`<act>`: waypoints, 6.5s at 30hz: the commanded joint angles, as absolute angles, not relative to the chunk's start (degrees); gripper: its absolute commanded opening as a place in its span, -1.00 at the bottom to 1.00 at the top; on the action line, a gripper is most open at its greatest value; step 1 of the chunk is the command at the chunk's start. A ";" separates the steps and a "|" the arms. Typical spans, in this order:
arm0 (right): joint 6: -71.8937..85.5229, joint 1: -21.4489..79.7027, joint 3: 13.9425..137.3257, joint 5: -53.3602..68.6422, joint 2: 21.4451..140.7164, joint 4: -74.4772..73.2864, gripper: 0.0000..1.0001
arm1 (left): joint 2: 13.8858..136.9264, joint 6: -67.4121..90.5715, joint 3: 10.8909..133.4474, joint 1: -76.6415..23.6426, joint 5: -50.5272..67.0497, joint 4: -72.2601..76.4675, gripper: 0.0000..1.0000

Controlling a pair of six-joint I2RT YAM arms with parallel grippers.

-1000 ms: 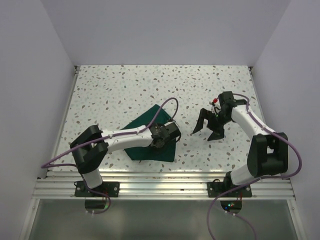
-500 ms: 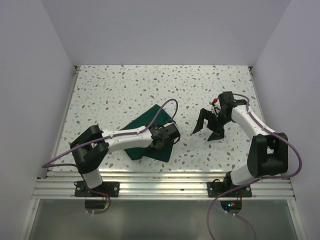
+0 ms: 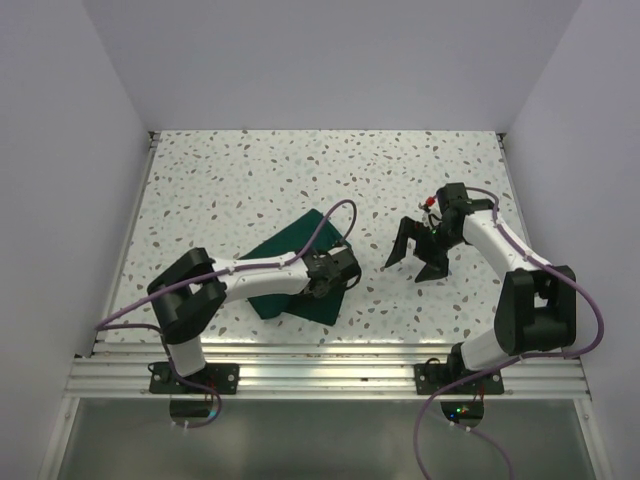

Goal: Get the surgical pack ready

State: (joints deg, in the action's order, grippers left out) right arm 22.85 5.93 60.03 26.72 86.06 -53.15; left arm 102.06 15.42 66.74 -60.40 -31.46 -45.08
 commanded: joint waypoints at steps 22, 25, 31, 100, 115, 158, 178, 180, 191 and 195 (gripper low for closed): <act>22.06 5.89 59.50 29.35 82.62 -54.14 0.97 | 102.31 13.98 76.19 -58.98 -30.78 -48.95 -1.00; 21.80 5.80 59.50 29.53 82.53 -54.40 0.97 | 102.57 13.80 79.62 -58.62 -28.75 -50.01 -1.00; 21.71 5.89 58.71 29.97 82.27 -54.32 0.97 | 103.89 12.66 81.03 -56.43 -23.31 -49.66 -1.00; 65.39 25.83 44.21 27.69 84.63 -10.20 -0.18 | 104.24 13.80 85.78 -55.63 -15.73 -51.94 -1.00; 67.67 32.69 49.74 23.73 94.04 -0.26 -0.77 | 101.87 13.62 85.69 -55.63 -11.96 -52.12 -1.00; 66.17 32.85 48.51 31.73 100.27 18.87 -0.73 | 97.56 12.13 83.49 -50.98 -4.83 -48.34 -1.00; 66.01 30.42 45.36 31.54 99.85 19.96 -0.54 | 97.12 12.04 82.09 -50.98 -5.62 -47.72 -1.00; 64.17 28.22 44.13 33.83 98.18 19.25 -0.53 | 97.12 12.13 81.48 -50.98 -5.54 -47.64 -1.00; 56.50 28.47 43.77 35.50 92.81 8.51 -0.60 | 97.38 12.22 81.91 -50.98 -4.83 -47.28 -1.00; 58.78 32.68 45.08 32.80 96.58 13.96 -0.62 | 97.38 12.22 82.62 -50.98 -3.96 -47.73 -1.00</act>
State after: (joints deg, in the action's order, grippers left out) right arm 58.06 29.47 44.36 33.85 94.45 9.39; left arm 99.07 12.45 80.44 -50.59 -6.00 -51.03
